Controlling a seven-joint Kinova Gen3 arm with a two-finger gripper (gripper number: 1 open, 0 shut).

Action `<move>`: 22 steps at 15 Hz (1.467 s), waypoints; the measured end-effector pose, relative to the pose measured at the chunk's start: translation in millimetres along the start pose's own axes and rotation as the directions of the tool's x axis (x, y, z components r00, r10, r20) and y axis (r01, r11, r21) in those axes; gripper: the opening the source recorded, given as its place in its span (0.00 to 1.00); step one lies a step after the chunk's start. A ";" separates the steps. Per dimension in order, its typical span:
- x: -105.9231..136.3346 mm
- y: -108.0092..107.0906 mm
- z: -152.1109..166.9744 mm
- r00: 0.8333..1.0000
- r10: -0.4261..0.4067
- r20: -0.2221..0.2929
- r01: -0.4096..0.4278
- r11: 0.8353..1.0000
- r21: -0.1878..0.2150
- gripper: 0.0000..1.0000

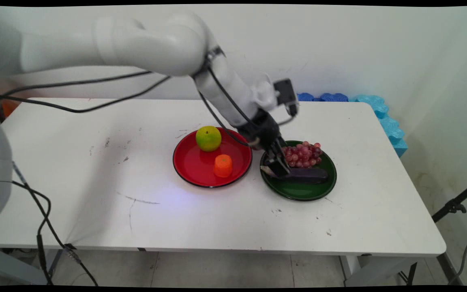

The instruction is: Pick up the eggplant from the green plate, then place the picked object on the table

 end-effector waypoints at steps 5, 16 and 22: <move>8.2 0.0 48.4 0.999 0.021 0.049 -0.021 1.000 0.001 1.00; 7.4 -11.8 105.6 0.993 0.010 0.115 -0.012 1.000 0.018 1.00; 7.2 -15.1 114.6 0.993 0.005 0.114 -0.006 1.000 0.013 0.00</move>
